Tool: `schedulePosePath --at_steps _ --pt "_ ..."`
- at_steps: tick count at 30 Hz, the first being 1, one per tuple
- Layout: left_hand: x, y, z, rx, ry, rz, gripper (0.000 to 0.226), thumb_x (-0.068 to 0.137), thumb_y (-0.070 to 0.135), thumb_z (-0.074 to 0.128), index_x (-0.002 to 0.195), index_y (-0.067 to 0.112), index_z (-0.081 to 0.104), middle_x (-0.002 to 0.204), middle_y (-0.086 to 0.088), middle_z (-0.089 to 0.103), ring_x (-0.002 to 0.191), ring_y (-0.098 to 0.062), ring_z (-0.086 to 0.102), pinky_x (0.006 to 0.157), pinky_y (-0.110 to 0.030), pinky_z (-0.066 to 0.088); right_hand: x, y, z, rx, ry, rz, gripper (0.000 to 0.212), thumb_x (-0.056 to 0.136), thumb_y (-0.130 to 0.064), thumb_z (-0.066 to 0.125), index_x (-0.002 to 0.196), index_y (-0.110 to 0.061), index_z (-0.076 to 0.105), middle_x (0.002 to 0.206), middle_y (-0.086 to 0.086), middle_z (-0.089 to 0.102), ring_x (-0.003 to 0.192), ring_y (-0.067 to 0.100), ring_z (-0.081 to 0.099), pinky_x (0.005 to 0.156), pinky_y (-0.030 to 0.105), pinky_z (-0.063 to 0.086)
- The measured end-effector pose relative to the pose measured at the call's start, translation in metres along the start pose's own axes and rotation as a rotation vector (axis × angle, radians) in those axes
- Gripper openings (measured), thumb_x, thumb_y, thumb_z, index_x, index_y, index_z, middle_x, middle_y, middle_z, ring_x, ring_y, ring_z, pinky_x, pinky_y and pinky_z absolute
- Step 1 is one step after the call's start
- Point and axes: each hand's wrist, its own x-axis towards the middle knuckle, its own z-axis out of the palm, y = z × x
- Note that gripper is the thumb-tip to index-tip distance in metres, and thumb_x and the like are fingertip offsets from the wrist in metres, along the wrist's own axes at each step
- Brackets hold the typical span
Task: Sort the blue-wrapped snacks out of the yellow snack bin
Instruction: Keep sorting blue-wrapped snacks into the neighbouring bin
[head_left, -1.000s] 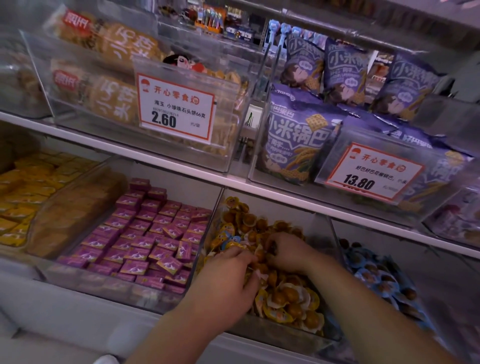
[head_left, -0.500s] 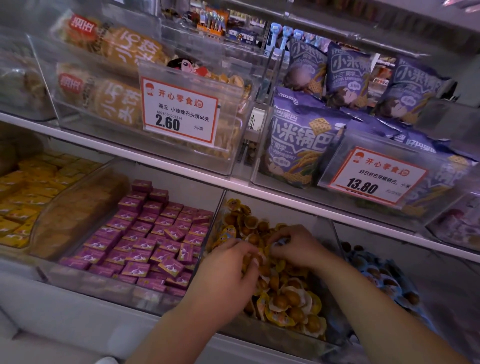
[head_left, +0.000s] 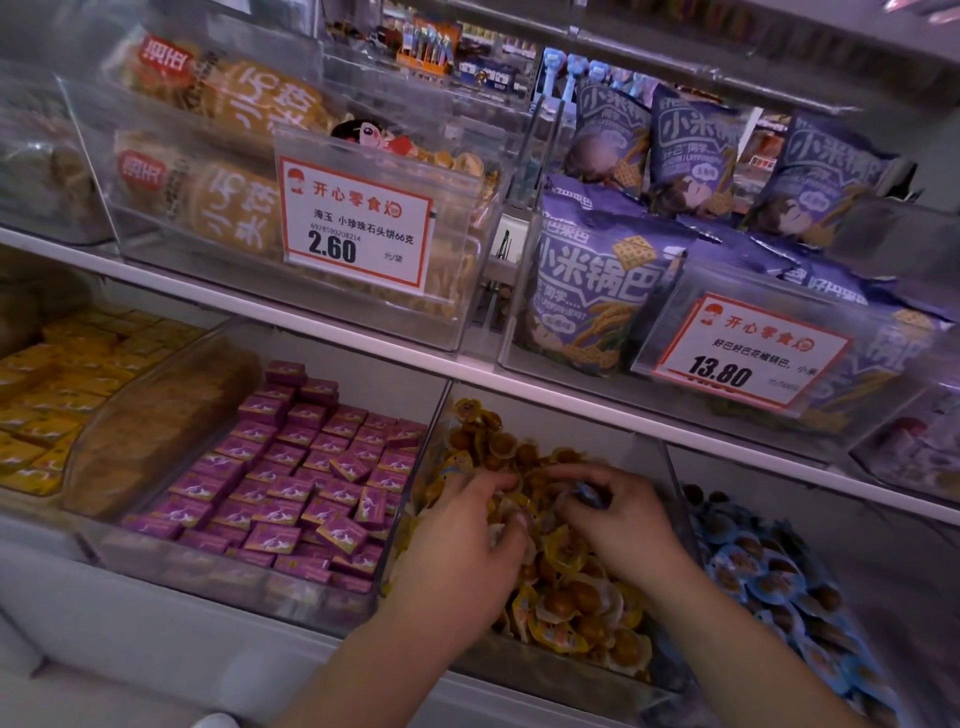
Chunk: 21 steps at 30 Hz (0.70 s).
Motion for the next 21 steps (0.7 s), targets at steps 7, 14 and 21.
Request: schedulePosePath --at_steps 7,14,21 --pt "0.004 0.032 -0.005 -1.298 -0.133 -0.52 0.033 0.1 0.035 0.05 0.119 0.015 0.069 0.113 -0.014 0.073 0.101 -0.027 0.071 0.079 -0.039 0.058 -0.028 -0.031 0.027 0.006 -0.143 -0.374 0.061 0.093 -0.01 0.059 0.147 -0.035 0.042 0.134 -0.024 0.057 0.126 -0.007 0.051 0.103 0.013 0.04" --pt "0.005 0.02 -0.056 -1.423 -0.065 -0.475 0.019 0.089 0.013 0.059 0.103 0.002 0.066 0.083 -0.012 0.06 0.058 -0.016 0.054 0.043 -0.022 0.041 -0.012 -0.032 0.019 0.6 -0.154 -0.152 0.05 0.078 -0.01 0.05 0.124 -0.018 0.066 0.126 -0.004 0.069 0.12 0.016 0.062 0.101 0.031 0.051" --pt "0.009 0.009 -0.085 -1.629 0.043 -0.498 0.023 0.082 0.023 0.058 0.078 0.002 0.067 0.073 -0.011 0.056 0.054 -0.018 0.049 0.038 -0.02 0.034 0.022 -0.002 0.086 -0.54 -0.426 -0.514 0.034 0.095 -0.032 0.047 0.122 -0.024 0.065 0.128 -0.004 0.061 0.117 0.007 0.054 0.102 0.028 0.042"
